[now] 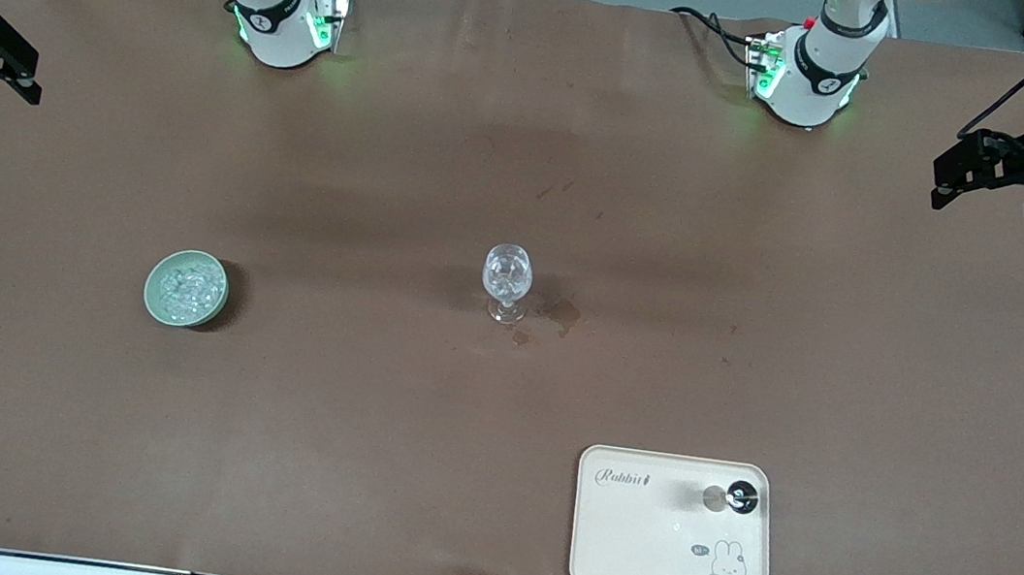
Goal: Pour wine and add ice with both arms
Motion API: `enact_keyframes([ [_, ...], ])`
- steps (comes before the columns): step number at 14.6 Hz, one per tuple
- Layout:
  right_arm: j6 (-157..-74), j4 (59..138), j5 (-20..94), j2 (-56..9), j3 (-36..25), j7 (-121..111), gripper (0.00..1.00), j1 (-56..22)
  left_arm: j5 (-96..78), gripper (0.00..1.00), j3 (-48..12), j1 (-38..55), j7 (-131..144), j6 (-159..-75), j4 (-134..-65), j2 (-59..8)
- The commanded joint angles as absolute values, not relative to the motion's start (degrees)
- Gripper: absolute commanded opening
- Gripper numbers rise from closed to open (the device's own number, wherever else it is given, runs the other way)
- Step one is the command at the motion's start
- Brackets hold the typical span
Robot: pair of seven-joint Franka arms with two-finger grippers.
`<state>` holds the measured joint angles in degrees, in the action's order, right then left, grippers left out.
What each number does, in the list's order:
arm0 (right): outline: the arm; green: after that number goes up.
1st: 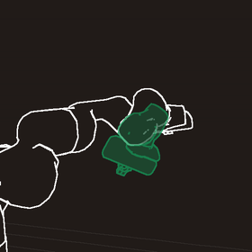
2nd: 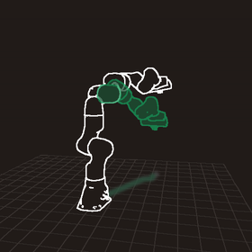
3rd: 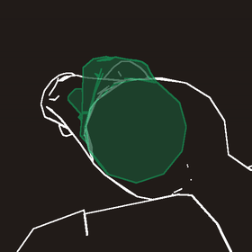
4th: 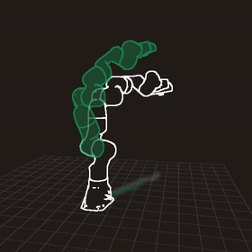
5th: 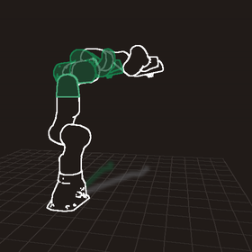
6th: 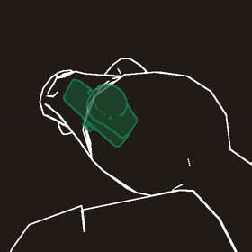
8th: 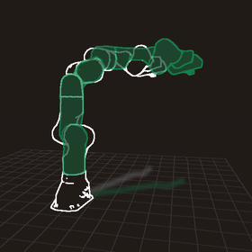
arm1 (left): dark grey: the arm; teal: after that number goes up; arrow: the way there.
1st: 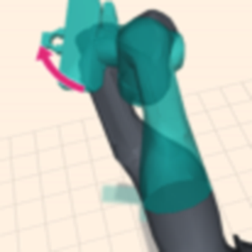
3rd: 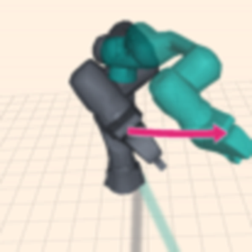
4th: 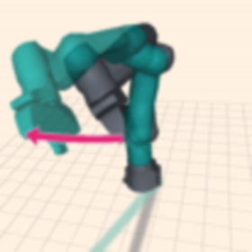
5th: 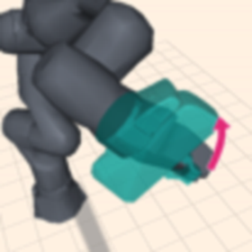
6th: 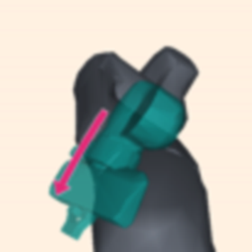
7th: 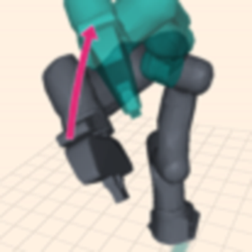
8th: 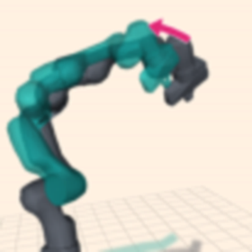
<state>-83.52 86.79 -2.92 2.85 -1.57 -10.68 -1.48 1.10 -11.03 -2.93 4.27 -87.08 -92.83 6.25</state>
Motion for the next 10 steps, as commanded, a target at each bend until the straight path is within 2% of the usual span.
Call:
enact_keyframes([
  [1, -83.76, 87.89, -1.67, 2.90, -1.23, -11.87, 0.92, -0.53, 0.53, 1.00, -10.81, -3.08, 3.77, -87.54, -93.16, 6.59],
  [10, -84.46, 88.68, -1.67, 2.90, -1.14, -11.78, 0.92, -0.62, -0.44, 1.00, -10.81, -3.08, 6.59, -87.28, -93.08, 6.59],
])
